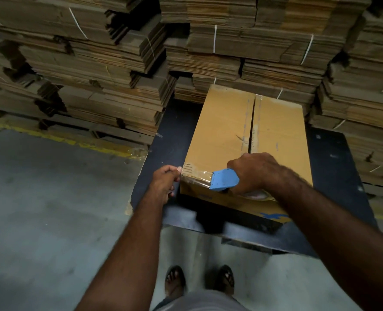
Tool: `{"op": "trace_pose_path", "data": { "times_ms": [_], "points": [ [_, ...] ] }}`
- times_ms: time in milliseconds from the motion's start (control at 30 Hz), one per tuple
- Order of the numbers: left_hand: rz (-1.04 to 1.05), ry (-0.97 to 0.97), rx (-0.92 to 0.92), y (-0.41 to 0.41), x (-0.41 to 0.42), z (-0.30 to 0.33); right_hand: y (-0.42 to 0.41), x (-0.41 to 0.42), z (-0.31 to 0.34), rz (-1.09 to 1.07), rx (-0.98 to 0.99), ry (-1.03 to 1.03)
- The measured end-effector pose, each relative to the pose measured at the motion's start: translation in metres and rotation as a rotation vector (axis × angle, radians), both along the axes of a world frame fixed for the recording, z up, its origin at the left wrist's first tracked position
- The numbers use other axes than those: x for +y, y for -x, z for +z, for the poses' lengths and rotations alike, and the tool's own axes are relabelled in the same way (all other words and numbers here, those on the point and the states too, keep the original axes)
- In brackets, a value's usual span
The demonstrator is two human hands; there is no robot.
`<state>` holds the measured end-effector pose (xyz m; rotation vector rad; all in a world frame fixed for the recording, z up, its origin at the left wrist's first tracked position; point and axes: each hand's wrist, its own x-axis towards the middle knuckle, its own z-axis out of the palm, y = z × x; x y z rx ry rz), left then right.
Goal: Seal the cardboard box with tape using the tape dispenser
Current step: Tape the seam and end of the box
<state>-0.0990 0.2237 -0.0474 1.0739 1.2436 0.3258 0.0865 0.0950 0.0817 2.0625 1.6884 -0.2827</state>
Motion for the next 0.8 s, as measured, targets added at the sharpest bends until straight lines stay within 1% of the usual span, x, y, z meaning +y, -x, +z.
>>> {"op": "trace_pose_path", "data": {
  "times_ms": [100,167,200,233,300,333,400,433,500,533,567,600,633,667,700,733,767,800],
  "points": [
    [-0.036,-0.023,0.078,0.002,0.004,0.004,0.003,0.001,0.000,-0.006,-0.023,-0.003],
    [-0.095,-0.155,0.245,0.009,0.009,0.005,0.003,0.002,0.000,-0.018,-0.023,0.006],
    [-0.073,-0.255,0.308,0.011,0.009,0.005,0.003,0.002,0.000,-0.022,-0.022,0.009],
    [-0.014,-0.352,0.303,0.011,0.007,0.006,0.003,0.001,-0.001,-0.026,-0.023,0.009],
    [0.065,-0.459,0.212,0.005,-0.010,0.019,0.004,0.000,-0.003,-0.033,-0.025,0.005],
    [0.055,-0.465,0.166,-0.001,-0.022,0.023,0.004,0.000,-0.003,-0.035,-0.023,0.000],
    [-0.022,-0.368,0.066,-0.015,-0.041,0.026,0.004,-0.001,-0.004,-0.039,-0.017,-0.003],
    [-0.088,-0.328,0.051,-0.021,-0.044,0.025,0.004,0.000,-0.003,-0.043,-0.014,-0.004],
    [-0.179,-0.209,0.078,-0.020,-0.034,0.014,0.004,0.001,-0.002,-0.048,-0.015,-0.004],
    [-0.210,-0.186,0.108,-0.020,-0.026,0.009,0.004,0.001,-0.002,-0.050,-0.016,0.002],
    [-0.231,-0.233,0.132,-0.017,-0.021,0.007,0.004,0.001,-0.002,-0.052,-0.016,0.010],
    [-0.282,-0.381,0.153,-0.015,-0.020,0.011,0.004,0.000,-0.003,-0.053,-0.017,0.013],
    [-0.343,-0.599,0.187,-0.015,-0.024,0.014,0.004,-0.001,-0.003,-0.053,-0.017,0.011],
    [-0.414,-0.816,0.170,-0.012,-0.030,0.016,0.004,-0.001,-0.003,-0.053,-0.017,0.004],
    [-0.515,-0.943,0.117,-0.007,-0.037,0.015,0.005,-0.002,-0.003,-0.049,-0.021,-0.008],
    [-0.610,-1.065,0.108,-0.003,-0.043,0.009,0.005,-0.003,-0.003,-0.044,-0.027,-0.026],
    [-0.698,-1.221,0.152,-0.001,-0.048,-0.002,0.006,-0.005,-0.004,-0.041,-0.030,-0.042],
    [-0.758,-1.341,0.238,0.000,-0.048,-0.012,0.006,-0.006,-0.003,-0.043,-0.025,-0.050]
  ]
}}
